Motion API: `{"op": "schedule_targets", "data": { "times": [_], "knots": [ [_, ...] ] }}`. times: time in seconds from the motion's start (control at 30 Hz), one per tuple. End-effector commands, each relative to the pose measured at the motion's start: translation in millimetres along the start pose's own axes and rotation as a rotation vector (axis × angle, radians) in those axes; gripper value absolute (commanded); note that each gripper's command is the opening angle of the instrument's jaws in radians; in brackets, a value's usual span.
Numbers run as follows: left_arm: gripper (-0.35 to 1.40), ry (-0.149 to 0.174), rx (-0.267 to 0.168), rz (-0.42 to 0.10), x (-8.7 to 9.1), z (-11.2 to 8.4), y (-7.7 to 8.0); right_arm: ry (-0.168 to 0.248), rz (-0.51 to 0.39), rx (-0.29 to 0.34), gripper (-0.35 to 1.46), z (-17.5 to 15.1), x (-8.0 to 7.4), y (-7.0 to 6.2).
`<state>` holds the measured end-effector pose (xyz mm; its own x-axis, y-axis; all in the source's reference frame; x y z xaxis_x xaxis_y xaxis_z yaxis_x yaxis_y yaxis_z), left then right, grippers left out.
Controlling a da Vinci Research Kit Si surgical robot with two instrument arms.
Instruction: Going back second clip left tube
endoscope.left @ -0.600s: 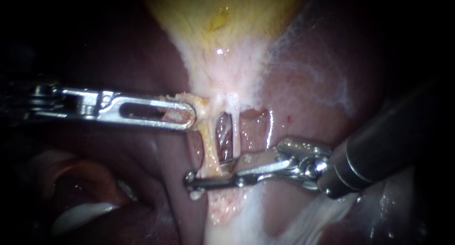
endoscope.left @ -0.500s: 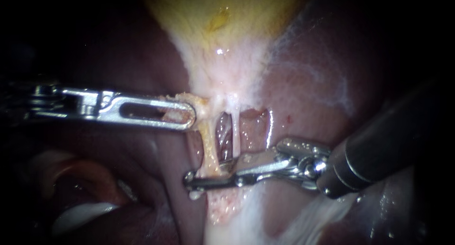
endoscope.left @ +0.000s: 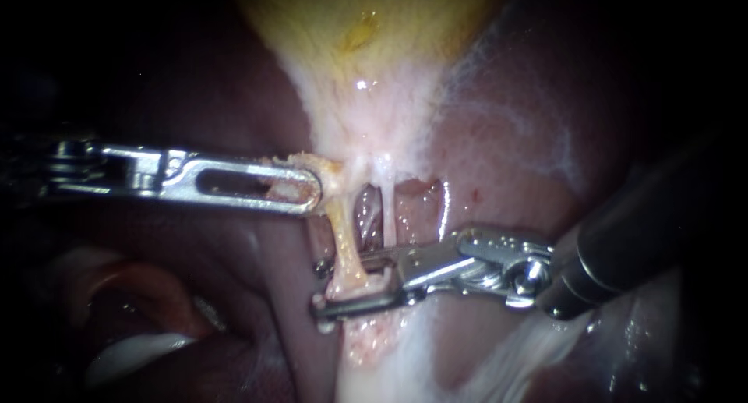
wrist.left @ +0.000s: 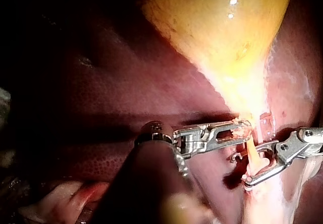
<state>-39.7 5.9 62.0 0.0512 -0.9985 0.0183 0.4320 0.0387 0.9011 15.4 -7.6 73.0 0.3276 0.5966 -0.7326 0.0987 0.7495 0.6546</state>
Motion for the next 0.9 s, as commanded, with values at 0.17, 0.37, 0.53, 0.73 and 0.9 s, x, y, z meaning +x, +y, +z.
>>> {"op": "schedule_targets", "data": {
  "times": [0.17,0.37,0.53,0.73,0.9],
  "knots": [
    [-0.35,0.0,0.0,0.0,0.0,-0.1,0.0,0.002,-0.03,-0.023,0.5,-0.4,-0.2,-0.1],
    [-0.35,0.001,0.001,0.0,0.0,-0.1,0.1,-0.003,-0.044,0.015,0.5,-1.1,-0.4,-1.3],
    [-0.35,0.001,0.001,0.0,0.0,-0.1,0.1,-0.005,-0.063,0.028,0.5,-1.3,-0.4,-2.0],
    [-0.35,0.001,0.001,0.0,0.0,-0.1,0.1,-0.002,-0.073,-0.002,0.5,-1.4,-0.6,-0.8],
    [-0.35,0.001,0.001,0.0,0.0,-0.1,0.1,0.0,-0.106,-0.043,0.5,-2.6,-1.2,0.7]
  ]
}}
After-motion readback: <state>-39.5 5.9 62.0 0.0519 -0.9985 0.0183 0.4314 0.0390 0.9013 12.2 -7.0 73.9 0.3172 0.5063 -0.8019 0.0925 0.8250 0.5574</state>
